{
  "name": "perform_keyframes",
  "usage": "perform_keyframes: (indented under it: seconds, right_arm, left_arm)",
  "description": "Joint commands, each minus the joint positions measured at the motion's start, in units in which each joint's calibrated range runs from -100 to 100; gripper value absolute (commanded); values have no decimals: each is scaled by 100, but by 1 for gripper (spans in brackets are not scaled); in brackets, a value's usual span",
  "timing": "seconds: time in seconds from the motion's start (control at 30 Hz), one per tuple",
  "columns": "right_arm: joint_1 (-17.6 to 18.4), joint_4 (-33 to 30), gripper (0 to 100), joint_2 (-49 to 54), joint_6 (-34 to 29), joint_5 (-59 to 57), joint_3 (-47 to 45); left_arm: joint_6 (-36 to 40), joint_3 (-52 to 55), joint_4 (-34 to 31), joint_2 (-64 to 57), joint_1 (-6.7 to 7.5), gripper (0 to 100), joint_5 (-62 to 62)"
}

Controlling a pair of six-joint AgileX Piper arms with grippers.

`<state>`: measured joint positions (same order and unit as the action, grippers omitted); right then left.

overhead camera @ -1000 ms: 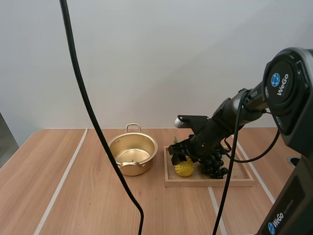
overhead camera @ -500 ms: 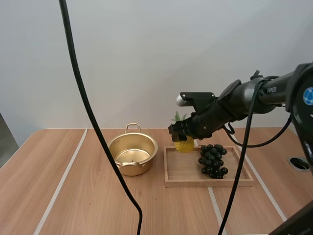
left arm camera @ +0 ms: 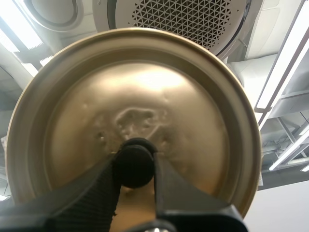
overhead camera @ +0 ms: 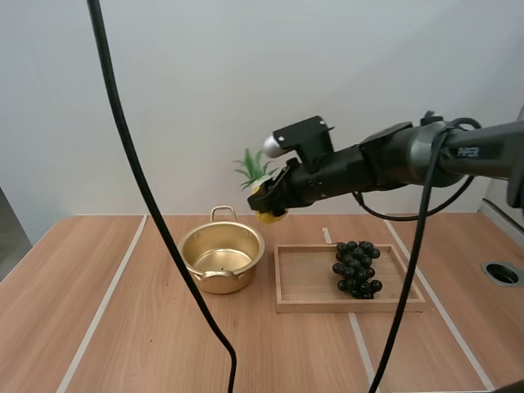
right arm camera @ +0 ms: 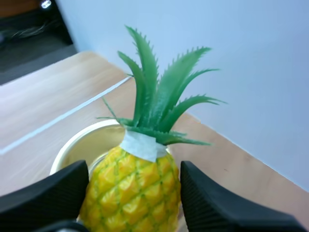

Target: Open the pot, put the pineapple inside, and close it

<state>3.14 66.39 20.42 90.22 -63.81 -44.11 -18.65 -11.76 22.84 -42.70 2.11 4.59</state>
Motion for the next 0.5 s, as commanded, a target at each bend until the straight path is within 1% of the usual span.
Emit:
perform_keyframes:
  seconds: [0.0,0.1,0.2,0.33,0.47]
  right_arm:
    - [197,-240,0,-295,240,-132,249]
    - [394,-683,0,-654,36,-132,566]
    - [508,-1096,0,-951,-181,-150,862]
    - [593,-1388,0,-1260,-194,-150,1206]
    - [644,-1533,0,-1612,-236,-150,1431]
  left_arm:
    - [-47,-18,-41,-25,4,0,62]
    - [-182,-18,-41,-25,4,0,-97]
    - [-248,-18,-41,-25,4,0,-168]
    - [-248,-18,-41,-25,4,0,-168]
    - [-248,-18,-41,-25,4,0,-290]
